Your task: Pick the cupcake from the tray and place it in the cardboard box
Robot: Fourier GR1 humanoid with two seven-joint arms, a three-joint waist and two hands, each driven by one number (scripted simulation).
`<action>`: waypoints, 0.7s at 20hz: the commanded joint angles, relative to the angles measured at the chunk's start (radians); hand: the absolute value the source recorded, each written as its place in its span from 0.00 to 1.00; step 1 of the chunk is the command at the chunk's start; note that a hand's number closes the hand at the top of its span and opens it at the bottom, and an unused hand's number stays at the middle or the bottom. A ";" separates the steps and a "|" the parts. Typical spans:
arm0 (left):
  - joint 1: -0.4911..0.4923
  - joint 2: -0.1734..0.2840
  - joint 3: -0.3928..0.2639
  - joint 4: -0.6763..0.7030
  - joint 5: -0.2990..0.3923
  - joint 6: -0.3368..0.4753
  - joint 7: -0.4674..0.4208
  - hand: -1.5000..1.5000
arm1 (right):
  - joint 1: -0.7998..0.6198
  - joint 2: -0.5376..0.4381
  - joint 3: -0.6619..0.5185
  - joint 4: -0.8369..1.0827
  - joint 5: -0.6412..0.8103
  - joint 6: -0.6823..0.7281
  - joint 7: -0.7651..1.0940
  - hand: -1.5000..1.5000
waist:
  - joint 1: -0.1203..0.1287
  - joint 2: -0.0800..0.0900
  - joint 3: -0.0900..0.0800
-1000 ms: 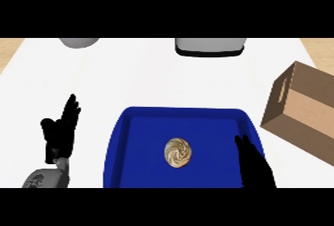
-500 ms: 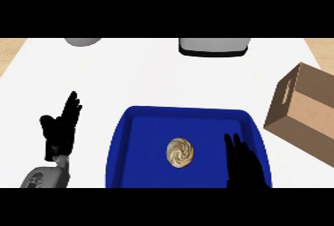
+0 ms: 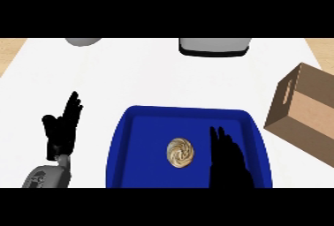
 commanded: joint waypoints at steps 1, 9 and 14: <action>-0.002 -0.006 -0.006 -0.001 -0.011 0.007 -0.004 0.50 | -0.085 0.043 -0.007 0.069 -0.041 0.026 0.254 0.00 | 0.000 -0.002 0.000; -0.004 -0.008 0.005 0.022 0.006 -0.017 -0.009 0.50 | -0.149 0.044 -0.038 0.197 -0.095 -0.026 0.255 0.00 | -0.002 -0.001 0.000; -0.012 0.003 0.013 -0.005 0.009 -0.017 0.007 0.50 | -0.188 0.044 -0.073 0.267 -0.121 -0.053 0.255 0.00 | 0.001 -0.004 0.000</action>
